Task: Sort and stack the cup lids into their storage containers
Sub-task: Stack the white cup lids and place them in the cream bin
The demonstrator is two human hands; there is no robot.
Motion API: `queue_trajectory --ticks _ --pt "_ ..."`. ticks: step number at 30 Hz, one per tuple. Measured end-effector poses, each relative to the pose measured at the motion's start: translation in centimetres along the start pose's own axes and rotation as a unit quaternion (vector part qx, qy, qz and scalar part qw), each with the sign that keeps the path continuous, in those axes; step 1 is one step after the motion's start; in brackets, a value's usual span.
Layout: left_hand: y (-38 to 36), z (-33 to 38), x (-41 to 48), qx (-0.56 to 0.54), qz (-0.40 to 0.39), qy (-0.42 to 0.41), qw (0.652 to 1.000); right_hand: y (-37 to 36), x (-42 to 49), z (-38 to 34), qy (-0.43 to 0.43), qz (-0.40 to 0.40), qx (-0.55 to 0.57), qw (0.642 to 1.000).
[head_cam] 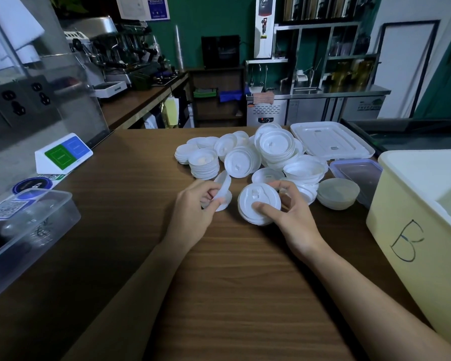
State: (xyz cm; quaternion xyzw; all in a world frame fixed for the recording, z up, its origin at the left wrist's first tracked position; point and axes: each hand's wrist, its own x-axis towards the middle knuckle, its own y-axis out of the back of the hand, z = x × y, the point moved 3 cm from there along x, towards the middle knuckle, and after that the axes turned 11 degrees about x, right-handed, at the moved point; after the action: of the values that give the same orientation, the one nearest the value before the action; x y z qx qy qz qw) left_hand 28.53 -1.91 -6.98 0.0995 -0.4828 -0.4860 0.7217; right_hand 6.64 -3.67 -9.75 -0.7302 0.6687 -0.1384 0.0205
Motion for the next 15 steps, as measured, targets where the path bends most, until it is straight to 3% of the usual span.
queue_trajectory --ticks 5,9,15 --pt "0.13 0.53 -0.05 -0.164 0.008 0.146 0.976 -0.24 -0.12 -0.27 0.016 -0.016 -0.001 1.000" --pt "-0.18 0.61 0.09 -0.328 -0.006 0.221 0.919 -0.11 -0.11 -0.27 0.020 -0.016 -0.004 1.000" --pt "-0.48 1.02 0.05 -0.387 -0.042 0.252 0.886 -0.16 -0.19 -0.30 0.011 -0.007 0.018 1.000"
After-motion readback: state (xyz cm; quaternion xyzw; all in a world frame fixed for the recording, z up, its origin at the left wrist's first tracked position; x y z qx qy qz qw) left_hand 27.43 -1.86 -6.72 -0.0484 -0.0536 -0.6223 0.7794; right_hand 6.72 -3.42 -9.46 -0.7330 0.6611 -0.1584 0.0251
